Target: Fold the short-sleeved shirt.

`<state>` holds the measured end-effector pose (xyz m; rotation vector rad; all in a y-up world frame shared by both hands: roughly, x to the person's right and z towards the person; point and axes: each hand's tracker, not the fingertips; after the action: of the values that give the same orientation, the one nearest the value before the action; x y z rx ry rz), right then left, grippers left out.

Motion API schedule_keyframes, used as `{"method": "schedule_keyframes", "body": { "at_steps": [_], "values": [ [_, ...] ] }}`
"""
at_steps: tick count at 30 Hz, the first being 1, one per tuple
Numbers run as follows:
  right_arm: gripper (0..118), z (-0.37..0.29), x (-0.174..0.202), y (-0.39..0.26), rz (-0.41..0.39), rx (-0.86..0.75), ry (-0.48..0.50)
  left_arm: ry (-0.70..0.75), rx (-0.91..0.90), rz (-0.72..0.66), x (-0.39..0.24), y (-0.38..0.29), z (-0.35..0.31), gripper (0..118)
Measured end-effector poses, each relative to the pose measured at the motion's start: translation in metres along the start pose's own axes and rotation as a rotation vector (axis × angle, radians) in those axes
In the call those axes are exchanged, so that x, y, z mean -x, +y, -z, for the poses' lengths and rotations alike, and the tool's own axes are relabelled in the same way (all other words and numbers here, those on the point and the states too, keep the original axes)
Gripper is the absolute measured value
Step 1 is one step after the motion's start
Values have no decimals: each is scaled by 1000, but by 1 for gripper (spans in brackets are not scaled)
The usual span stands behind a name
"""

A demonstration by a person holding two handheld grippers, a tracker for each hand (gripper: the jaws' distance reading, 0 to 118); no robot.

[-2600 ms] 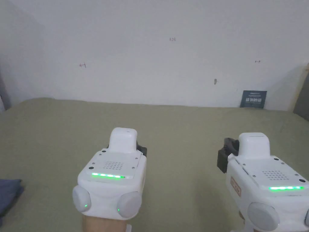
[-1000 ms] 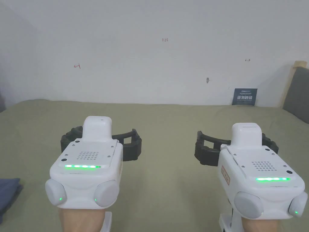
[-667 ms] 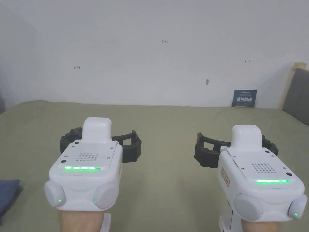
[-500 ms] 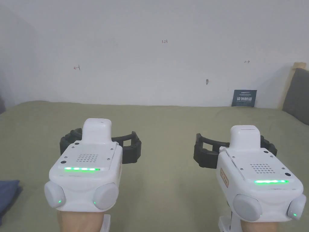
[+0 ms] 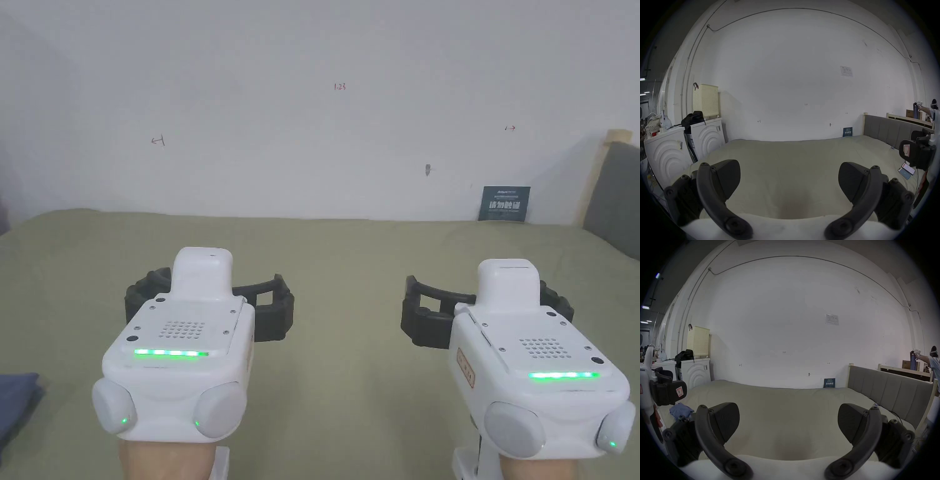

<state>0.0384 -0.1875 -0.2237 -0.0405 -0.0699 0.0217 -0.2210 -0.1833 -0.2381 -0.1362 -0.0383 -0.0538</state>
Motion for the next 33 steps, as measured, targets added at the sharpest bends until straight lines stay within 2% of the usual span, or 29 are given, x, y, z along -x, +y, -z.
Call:
{"method": "schedule_keyframes", "body": {
  "at_steps": [8,10,12,15,16,18,22,33],
  "values": [
    [118,3,4,4,-23,17,14,-4,9,-2,0,-1,1,118],
    [118,6,3,7,3,64,24,-5,12,-2,0,-1,1,118],
    [118,6,-1,9,61,83,63,-7,12,-7,1,0,1,118],
    [118,3,-2,11,72,64,35,-5,11,-5,1,0,0,118],
    [118,3,1,13,49,65,-29,-9,15,-3,1,0,0,118],
    [118,3,7,13,0,67,-94,-10,19,0,1,-1,1,118],
    [118,0,13,10,-90,50,-76,-12,24,-6,1,-2,1,118],
    [118,-4,15,14,-61,64,-25,-18,31,-12,1,-1,1,118]
  ]
}}
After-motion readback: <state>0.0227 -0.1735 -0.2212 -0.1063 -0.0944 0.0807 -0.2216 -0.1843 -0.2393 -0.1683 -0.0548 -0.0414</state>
